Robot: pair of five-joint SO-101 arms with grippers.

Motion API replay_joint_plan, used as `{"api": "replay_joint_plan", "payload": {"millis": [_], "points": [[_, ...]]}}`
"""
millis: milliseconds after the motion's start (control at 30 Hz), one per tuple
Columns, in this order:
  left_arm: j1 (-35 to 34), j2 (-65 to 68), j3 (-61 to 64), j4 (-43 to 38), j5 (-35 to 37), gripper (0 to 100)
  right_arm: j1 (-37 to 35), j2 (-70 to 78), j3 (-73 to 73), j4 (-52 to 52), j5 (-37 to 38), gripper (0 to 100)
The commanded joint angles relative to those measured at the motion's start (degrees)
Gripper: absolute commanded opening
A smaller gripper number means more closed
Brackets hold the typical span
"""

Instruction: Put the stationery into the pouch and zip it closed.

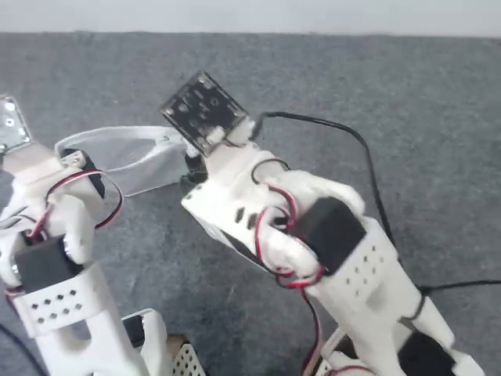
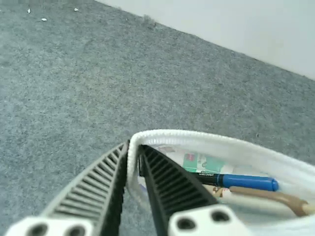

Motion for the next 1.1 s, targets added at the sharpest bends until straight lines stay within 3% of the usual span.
{"api": "replay_joint_plan", "payload": {"millis": [0, 200, 400, 667, 1067], "points": [[-0.18, 0.35, 0.31, -1.05, -0.18, 1, -0.04, -5.32, 3.60, -0.04, 0.53, 1.0], [-0.18, 0.35, 0.31, -1.05, -0.18, 1, 0.13, -10.51, 17.14, -9.45, 0.18, 2.5], [-0.18, 0.35, 0.31, -1.05, -0.18, 1, 0.13, -13.58, 33.58, -25.54, 0.18, 20.3], [-0.18, 0.44, 0.31, -1.23, -0.35, 1, 1.10, -13.49, 45.27, -44.35, 0.26, 19.5], [-0.18, 0.44, 0.31, -1.23, -0.44, 1, 5.41, -13.41, 53.27, -61.41, 0.53, 19.1]]}}
